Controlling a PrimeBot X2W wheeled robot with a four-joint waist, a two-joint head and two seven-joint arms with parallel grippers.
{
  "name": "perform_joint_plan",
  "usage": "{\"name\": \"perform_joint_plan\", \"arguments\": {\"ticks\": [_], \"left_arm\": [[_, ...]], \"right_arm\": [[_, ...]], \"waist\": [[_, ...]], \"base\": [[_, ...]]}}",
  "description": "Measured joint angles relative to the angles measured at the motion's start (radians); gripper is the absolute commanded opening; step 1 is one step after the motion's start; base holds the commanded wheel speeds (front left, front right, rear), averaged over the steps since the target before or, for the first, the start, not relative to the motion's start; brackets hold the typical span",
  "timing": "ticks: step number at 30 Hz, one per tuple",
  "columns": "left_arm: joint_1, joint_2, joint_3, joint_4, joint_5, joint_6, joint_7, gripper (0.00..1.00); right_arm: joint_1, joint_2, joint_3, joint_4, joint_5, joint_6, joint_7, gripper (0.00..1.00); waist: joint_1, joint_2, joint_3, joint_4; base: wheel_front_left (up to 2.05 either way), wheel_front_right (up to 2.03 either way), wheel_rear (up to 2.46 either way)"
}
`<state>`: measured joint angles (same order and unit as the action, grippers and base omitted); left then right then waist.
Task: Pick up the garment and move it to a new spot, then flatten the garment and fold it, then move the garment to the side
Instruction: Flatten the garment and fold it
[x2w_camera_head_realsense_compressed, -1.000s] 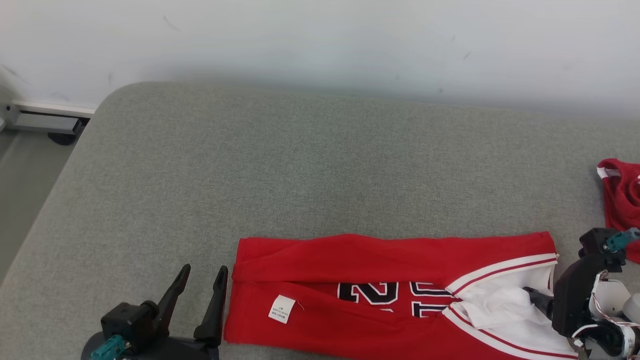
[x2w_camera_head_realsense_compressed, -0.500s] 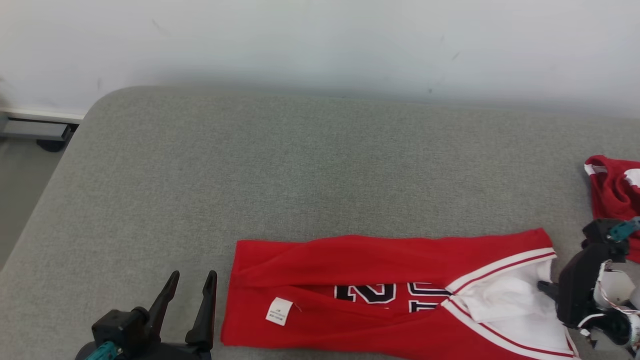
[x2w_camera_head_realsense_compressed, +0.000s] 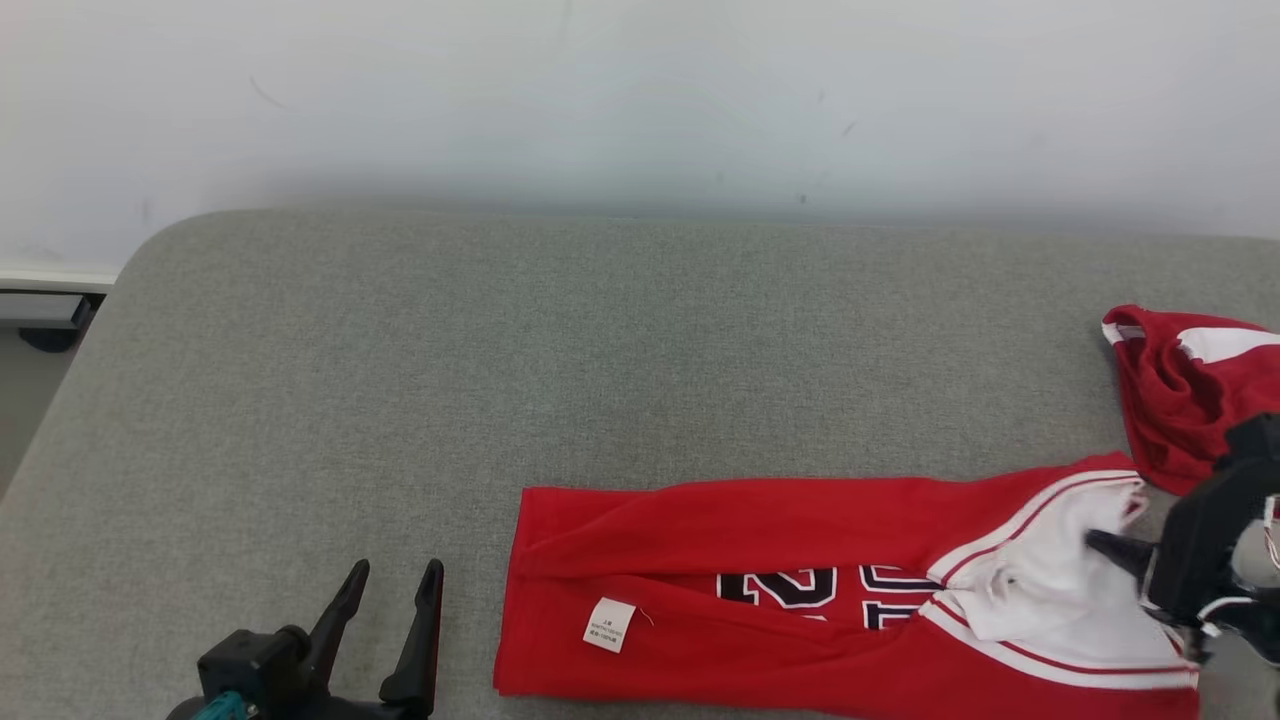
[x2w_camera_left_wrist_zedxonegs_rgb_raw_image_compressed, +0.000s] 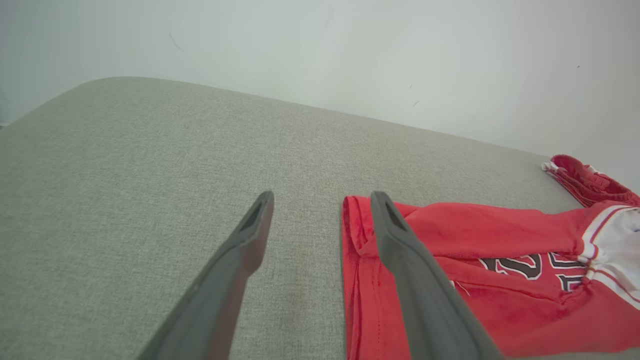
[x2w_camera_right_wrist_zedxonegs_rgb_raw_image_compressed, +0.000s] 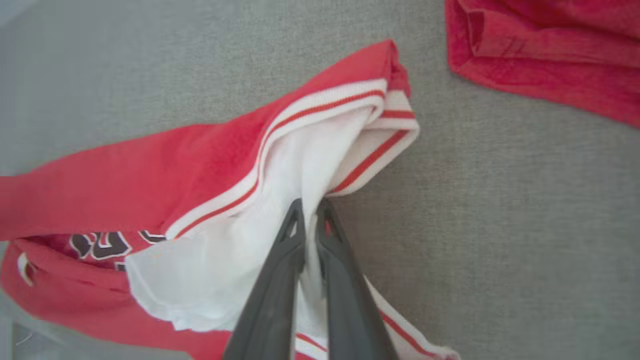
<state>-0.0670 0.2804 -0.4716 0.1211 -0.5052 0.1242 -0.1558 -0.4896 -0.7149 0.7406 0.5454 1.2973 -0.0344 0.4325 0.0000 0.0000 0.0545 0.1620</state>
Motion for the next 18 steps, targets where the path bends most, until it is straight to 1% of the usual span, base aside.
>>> {"name": "perform_joint_plan", "arguments": {"ticks": [2,5,6,7,11,15,18], "left_arm": [[0.000,0.000,0.001,0.000,0.000,0.000,0.002,1.00],[0.001,-0.001,0.002,0.001,0.000,0.000,0.006,1.00],[0.001,-0.001,0.002,0.001,0.000,0.000,0.007,1.00],[0.001,-0.002,0.002,0.002,0.000,0.000,0.010,1.00],[0.003,-0.004,0.002,0.006,0.000,0.000,0.016,1.00],[0.007,-0.006,0.001,0.006,0.000,0.000,0.021,1.00],[0.007,-0.019,-0.002,0.007,0.000,0.000,0.031,1.00]], "right_arm": [[0.015,0.029,-0.049,-0.029,0.098,0.034,0.009,0.00],[0.040,0.069,-0.079,-0.090,0.205,0.092,0.051,0.00],[0.050,0.077,-0.089,-0.107,0.235,0.108,0.066,0.00],[0.057,0.081,-0.095,-0.122,0.264,0.116,0.079,0.00],[0.076,0.079,-0.123,-0.166,0.340,0.117,0.119,0.00],[0.079,0.077,-0.125,-0.220,0.377,0.118,0.160,0.00],[0.092,0.079,-0.133,-0.266,0.410,0.118,0.184,0.00]], "waist": [[0.0000,0.0000,-0.002,-0.004],[0.0000,0.0000,-0.007,-0.008],[0.0000,0.0000,-0.009,-0.008],[0.0000,0.0000,-0.011,-0.009],[-0.0002,0.0001,-0.021,-0.009],[-0.0002,0.0000,-0.024,-0.004],[-0.0002,0.0000,-0.021,0.007]], "base": [[0.00,0.00,0.00],[0.00,0.00,0.00],[0.00,0.00,0.00],[0.00,0.00,0.00],[0.00,0.00,0.00],[0.00,0.00,0.00],[0.00,0.00,0.00]]}}
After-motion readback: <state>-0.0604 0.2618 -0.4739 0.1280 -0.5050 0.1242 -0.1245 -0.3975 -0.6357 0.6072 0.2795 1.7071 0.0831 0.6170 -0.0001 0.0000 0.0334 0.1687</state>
